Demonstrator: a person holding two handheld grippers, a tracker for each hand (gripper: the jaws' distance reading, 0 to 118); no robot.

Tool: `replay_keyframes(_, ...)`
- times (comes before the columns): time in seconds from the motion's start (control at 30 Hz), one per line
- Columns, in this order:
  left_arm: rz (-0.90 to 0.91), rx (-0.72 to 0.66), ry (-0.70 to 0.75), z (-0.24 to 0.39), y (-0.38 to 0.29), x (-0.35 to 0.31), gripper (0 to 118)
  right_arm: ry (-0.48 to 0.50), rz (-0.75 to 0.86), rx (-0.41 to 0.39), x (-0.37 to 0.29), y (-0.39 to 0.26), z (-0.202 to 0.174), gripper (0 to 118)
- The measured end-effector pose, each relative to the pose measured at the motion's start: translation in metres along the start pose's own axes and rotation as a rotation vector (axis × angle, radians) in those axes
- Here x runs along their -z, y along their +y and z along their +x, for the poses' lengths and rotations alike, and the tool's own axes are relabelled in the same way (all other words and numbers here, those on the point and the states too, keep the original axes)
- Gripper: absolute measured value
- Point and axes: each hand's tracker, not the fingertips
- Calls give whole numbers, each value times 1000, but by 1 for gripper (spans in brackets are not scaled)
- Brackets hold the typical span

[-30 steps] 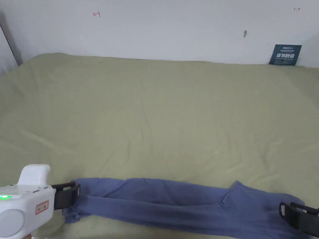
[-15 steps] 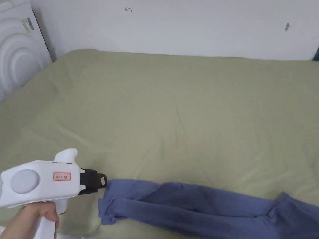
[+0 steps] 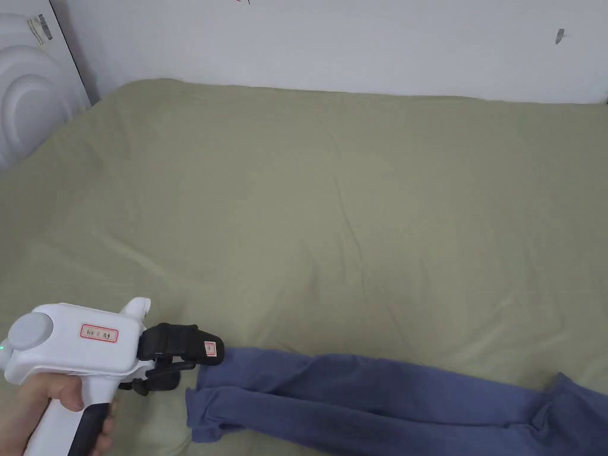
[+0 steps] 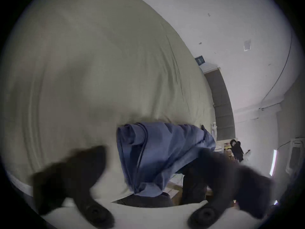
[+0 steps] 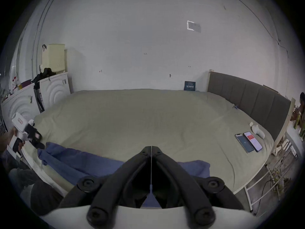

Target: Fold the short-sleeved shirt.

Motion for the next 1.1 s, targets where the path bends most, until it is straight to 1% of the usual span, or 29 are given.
replay_keyframes(0.03,-12,-25,-16,-27,13,2,118,-1,-6,5,1,-1,1,1)
replay_keyframes(0.1,-24,-32,-40,-35,15,10,118,-1,-16,14,2,-2,4,1)
replay_keyframes(0.13,-19,-26,-78,-36,15,12,118,0,-20,16,0,-1,3,1)
replay_keyframes(0.17,-13,-52,-120,-32,12,11,118,-3,-21,14,0,-1,3,1)
replay_keyframes(0.2,-32,-89,-179,-33,11,15,118,-7,-24,11,0,-3,4,1)
replay_keyframes(0.23,-60,-94,-231,-32,8,22,118,-8,-29,12,1,-3,5,1)
replay_keyframes(0.27,-79,-87,-225,-30,5,31,118,-9,-32,15,0,-4,6,1)
replay_keyframes(0.3,-89,-67,-190,-21,1,38,113,-9,-35,20,0,-5,6,1)
replay_keyframes(0.33,-84,-53,-159,-15,0,40,89,-10,-37,22,-1,-5,7,1)
replay_keyframes(0.37,-77,-46,-163,-11,2,39,11,-8,-41,26,-2,-6,7,1)
replay_keyframes(0.4,-81,-34,-157,-8,4,36,7,-7,-40,32,-3,-5,7,1)
replay_keyframes(0.43,-76,-27,-130,-6,6,36,7,-6,-38,33,-4,-5,7,1)
replay_keyframes(0.47,-67,-26,-68,-6,8,35,7,0,-38,34,-6,-4,8,1)
replay_keyframes(0.5,-71,-47,31,-6,8,38,7,1,-36,33,-7,-4,8,1)
replay_keyframes(0.53,-65,-62,74,-11,8,42,7,4,-31,34,-9,-4,9,1)
replay_keyframes(0.57,-71,-59,26,-16,9,43,7,10,-27,37,-12,-4,10,1)
replay_keyframes(0.67,-2,-114,12,-17,8,33,7,17,-12,46,-21,3,11,1)
replay_keyframes(0.7,2,-122,11,-7,0,24,7,20,-3,50,-24,5,12,1)
replay_keyframes(0.8,51,-95,68,0,-7,1,7,27,14,50,-28,6,20,1)
replay_keyframes(0.83,63,-105,72,18,-16,-10,7,29,21,49,-30,7,22,1)
replay_keyframes(0.87,72,-111,86,21,-20,-19,7,33,29,50,-32,8,24,1)
replay_keyframes(0.93,114,-103,160,25,-27,-37,7,38,43,53,-36,11,27,1)
replay_keyframes(0.97,123,-94,189,39,-31,-46,7,41,47,50,-38,12,27,1)
replay_keyframes(1.03,120,-47,248,59,-40,-53,7,46,62,42,-41,13,28,1)
replay_keyframes(1.1,100,3,240,69,-37,-50,7,49,72,29,-48,19,25,1)
